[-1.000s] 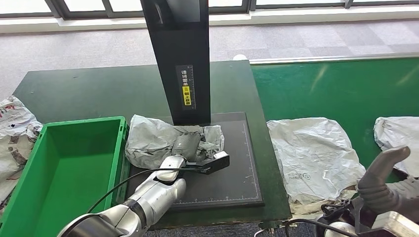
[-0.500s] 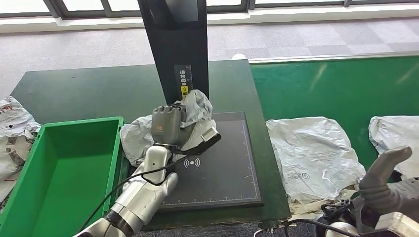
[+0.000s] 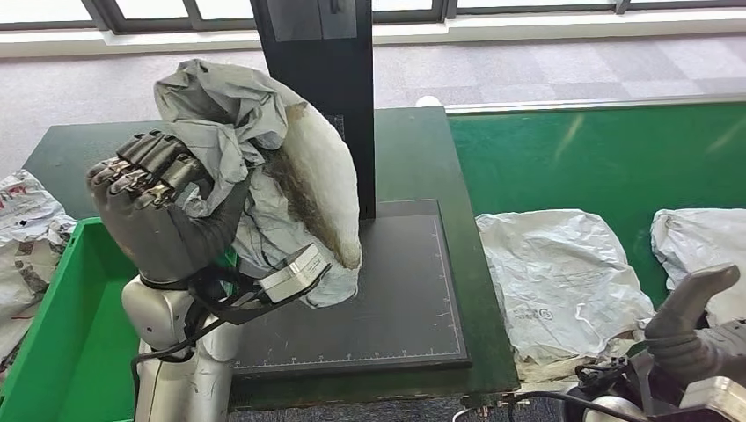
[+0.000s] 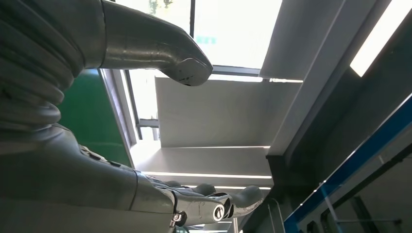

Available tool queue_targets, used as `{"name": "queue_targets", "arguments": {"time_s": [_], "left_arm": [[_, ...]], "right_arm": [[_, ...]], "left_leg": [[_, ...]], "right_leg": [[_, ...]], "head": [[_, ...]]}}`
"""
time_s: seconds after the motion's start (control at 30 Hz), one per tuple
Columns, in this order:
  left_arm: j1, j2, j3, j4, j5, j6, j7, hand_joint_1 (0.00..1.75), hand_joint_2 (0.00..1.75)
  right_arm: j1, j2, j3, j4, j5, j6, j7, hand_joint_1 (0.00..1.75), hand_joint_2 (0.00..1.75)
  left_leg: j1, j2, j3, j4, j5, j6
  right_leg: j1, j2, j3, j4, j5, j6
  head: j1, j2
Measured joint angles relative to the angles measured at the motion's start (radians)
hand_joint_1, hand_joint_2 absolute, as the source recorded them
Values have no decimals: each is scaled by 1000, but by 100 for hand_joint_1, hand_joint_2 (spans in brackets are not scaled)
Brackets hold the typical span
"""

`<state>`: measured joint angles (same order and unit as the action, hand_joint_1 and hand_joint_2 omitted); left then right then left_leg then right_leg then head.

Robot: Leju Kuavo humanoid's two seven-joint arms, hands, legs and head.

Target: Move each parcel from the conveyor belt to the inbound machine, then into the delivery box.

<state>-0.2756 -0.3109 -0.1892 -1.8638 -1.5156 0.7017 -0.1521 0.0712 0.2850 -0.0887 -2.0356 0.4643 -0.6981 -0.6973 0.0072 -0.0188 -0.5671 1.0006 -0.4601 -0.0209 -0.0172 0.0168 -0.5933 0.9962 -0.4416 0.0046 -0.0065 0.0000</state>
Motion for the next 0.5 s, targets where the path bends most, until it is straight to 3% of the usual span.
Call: {"name": "queue_targets", "arguments": {"time_s": [0.27,0.5], "left_arm": [[12,1,10,-95,5,-1,9,175,175],[39,5,127,-152,75,-1,-2,175,175]], "right_arm": [[2,0,-13,0,0,0,0,0,175],[3,1,-17,0,1,0,0,0,175]], "left_leg": [[0,0,0,0,0,0],[0,0,0,0,0,0]], "right_leg": [[0,0,0,0,0,0],[0,0,0,0,0,0]], "head": [[0,0],[0,0]]}}
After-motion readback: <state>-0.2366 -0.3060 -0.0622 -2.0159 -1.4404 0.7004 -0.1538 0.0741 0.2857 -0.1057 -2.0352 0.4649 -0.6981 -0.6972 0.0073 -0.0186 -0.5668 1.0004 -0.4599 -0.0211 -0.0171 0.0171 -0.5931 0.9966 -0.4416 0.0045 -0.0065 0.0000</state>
